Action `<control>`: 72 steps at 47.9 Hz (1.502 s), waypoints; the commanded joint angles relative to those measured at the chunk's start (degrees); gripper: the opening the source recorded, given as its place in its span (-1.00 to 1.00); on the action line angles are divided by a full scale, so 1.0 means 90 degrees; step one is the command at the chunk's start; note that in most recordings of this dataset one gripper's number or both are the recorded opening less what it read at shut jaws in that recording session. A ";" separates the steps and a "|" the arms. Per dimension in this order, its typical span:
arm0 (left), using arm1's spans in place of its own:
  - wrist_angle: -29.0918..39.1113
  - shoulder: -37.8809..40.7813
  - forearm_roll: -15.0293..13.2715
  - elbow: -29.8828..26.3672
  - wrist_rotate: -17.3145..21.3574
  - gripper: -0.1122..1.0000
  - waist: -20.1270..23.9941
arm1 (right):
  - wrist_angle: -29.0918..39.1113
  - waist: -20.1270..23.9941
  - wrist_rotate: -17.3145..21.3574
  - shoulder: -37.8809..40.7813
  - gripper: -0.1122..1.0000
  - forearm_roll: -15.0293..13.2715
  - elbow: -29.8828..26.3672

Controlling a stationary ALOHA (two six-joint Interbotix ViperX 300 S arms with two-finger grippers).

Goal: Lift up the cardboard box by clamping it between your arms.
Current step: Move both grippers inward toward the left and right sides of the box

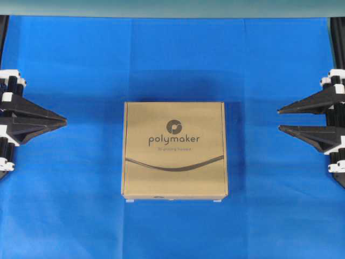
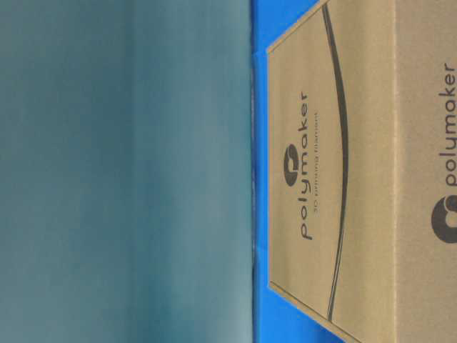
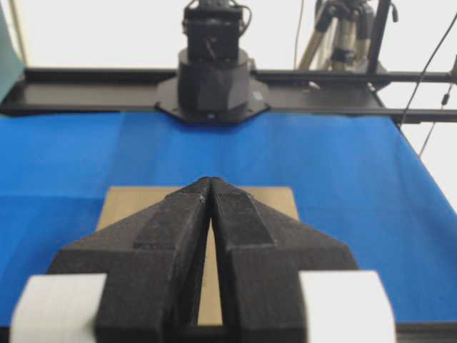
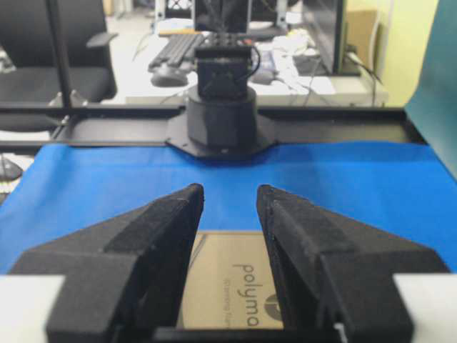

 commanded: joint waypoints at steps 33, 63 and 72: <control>0.3838 0.1025 0.0107 -0.1240 -0.0098 -0.80 0.0010 | 0.5234 -0.0088 0.0059 0.0615 -0.80 0.0225 -0.1094; 0.4443 0.2148 0.0117 -0.1182 -0.0205 0.15 0.0029 | 0.5996 -0.0391 0.0000 0.2129 0.54 0.0127 -0.1133; 0.4150 0.2598 0.0117 -0.1055 -0.0234 0.79 0.0078 | 0.5918 -0.0400 -0.0176 0.2500 0.99 -0.0010 -0.1084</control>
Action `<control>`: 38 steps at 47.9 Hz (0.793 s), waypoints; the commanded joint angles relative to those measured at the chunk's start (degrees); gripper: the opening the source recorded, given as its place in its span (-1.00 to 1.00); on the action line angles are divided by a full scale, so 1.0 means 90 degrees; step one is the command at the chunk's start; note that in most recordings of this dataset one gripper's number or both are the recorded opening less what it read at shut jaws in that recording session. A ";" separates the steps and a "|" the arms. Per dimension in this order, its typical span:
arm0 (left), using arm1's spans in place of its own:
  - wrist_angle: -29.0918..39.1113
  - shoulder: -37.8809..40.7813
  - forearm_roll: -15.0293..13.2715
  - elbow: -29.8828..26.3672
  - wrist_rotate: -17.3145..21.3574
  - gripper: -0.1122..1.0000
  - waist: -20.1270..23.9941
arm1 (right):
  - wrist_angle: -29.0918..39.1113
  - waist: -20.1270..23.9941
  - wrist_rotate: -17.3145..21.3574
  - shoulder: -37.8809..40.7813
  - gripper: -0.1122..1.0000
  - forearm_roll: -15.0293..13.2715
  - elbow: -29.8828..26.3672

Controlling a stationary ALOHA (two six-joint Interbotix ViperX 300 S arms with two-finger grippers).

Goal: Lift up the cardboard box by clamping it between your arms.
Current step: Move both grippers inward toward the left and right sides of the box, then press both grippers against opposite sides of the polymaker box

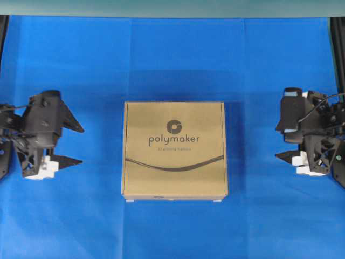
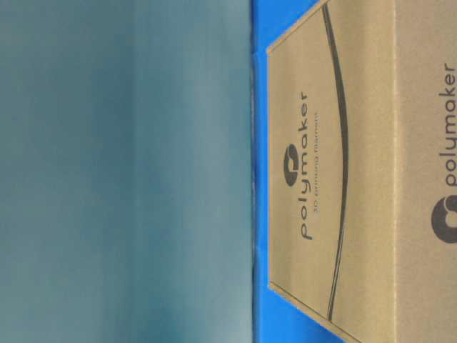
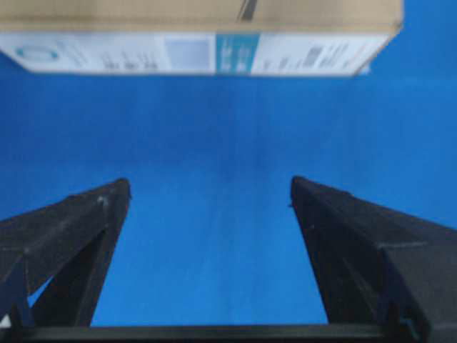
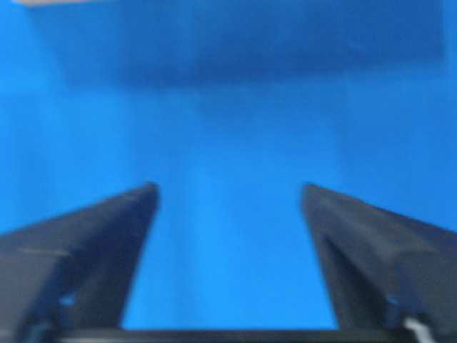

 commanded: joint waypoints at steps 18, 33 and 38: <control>-0.1104 0.1270 0.0010 -0.0088 -0.0020 0.75 0.0293 | -0.1445 -0.0029 -0.0146 0.1299 0.98 -0.0049 0.0010; -0.1895 0.2314 0.0020 -0.0332 0.0000 0.74 0.0371 | -0.2285 -0.0029 -0.0361 0.2373 0.98 -0.0078 -0.0264; -0.1934 0.2568 0.0020 -0.0479 0.0010 0.75 0.0371 | -0.2539 -0.0029 -0.0430 0.2686 0.98 -0.0078 -0.0430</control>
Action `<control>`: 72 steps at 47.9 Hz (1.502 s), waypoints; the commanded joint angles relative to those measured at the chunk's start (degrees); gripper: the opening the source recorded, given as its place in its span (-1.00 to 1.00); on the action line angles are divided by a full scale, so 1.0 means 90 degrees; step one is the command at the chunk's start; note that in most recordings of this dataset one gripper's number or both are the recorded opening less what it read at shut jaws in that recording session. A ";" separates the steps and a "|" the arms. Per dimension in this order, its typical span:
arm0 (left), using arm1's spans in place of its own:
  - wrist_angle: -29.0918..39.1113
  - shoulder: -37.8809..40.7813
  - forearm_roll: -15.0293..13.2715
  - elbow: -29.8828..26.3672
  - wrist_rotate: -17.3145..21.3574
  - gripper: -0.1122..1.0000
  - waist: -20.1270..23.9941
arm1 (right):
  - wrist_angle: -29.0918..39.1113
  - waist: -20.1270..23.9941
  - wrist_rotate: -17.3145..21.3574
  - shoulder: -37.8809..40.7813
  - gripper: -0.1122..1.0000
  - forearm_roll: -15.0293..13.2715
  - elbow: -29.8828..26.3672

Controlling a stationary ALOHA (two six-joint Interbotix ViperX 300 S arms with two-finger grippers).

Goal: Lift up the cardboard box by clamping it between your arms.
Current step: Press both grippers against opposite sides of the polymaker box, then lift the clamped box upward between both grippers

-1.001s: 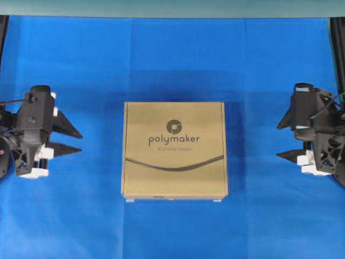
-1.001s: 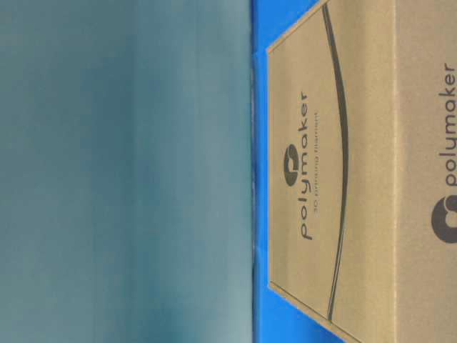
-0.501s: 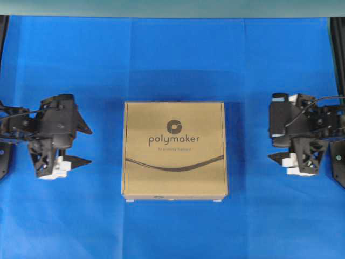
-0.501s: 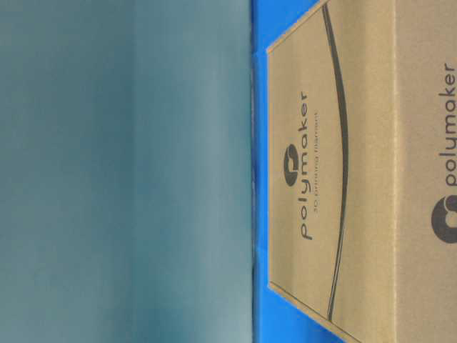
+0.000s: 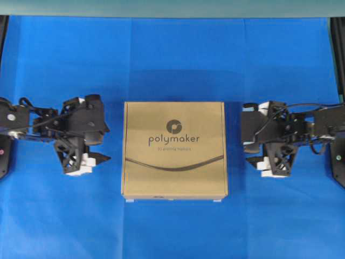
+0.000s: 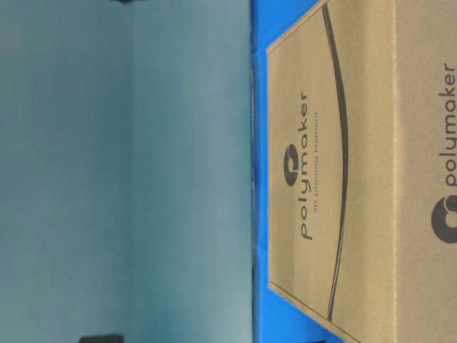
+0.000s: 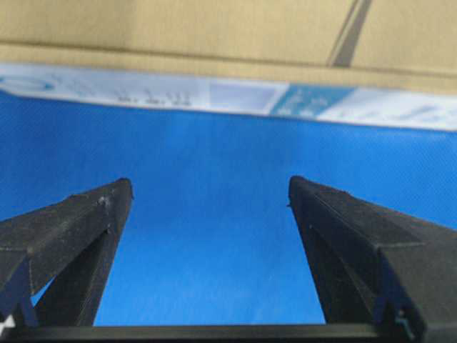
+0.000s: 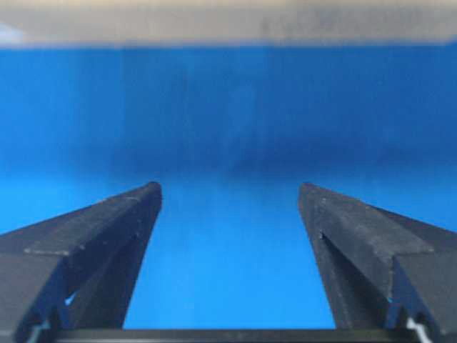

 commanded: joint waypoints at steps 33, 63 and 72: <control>-0.0098 0.0957 0.0020 -0.0811 0.0078 0.75 -0.0020 | -0.0566 -0.0010 -0.0098 0.1074 0.98 -0.0010 -0.0977; 0.1426 0.0176 0.0020 -0.1758 0.0127 0.75 0.0020 | 0.1348 0.0020 -0.0029 0.0303 0.98 0.0059 -0.1992; 0.2158 -0.0410 0.0020 -0.2168 0.0225 0.74 0.0049 | 0.2217 0.0020 0.0000 -0.0107 0.98 0.0078 -0.2461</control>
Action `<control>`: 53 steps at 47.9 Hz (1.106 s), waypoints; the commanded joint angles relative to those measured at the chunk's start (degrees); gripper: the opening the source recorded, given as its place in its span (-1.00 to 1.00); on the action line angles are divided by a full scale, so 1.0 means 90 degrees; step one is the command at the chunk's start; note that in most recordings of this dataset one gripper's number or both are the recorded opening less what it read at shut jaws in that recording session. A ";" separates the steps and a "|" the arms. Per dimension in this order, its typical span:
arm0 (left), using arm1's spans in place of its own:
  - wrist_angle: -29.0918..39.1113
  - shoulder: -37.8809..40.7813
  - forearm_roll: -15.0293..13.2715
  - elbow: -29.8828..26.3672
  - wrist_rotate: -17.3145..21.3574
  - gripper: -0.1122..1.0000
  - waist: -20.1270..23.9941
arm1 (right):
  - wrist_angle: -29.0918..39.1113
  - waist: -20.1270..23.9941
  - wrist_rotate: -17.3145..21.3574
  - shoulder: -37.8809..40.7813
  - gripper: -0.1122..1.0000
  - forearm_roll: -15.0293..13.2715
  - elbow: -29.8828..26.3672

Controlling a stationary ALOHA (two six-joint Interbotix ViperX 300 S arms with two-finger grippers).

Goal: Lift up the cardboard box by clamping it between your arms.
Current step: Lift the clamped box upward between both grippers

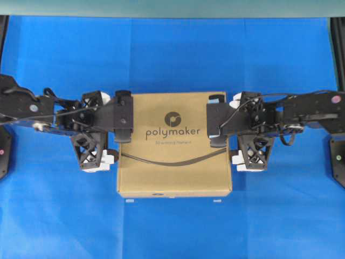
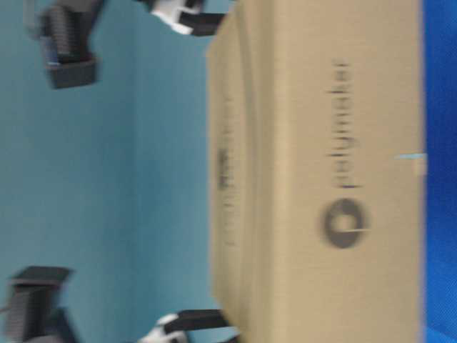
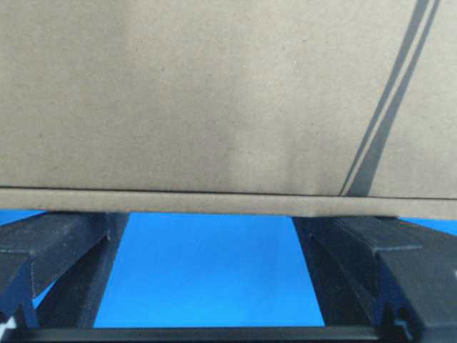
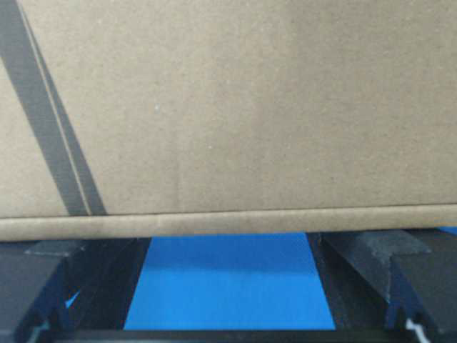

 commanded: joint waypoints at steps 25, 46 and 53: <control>0.1992 -0.0908 0.0000 -0.2188 -0.0010 0.74 0.0088 | 0.2207 0.0000 0.0166 -0.0752 0.98 0.0098 -0.2070; 0.3525 -0.0801 0.0000 -0.3936 -0.0020 0.74 0.0078 | 0.3926 0.0010 0.0176 -0.0713 0.98 0.0098 -0.3682; 0.3662 -0.0762 0.0000 -0.4121 -0.0010 0.74 0.0098 | 0.3955 0.0000 0.0176 -0.0713 0.98 0.0098 -0.3643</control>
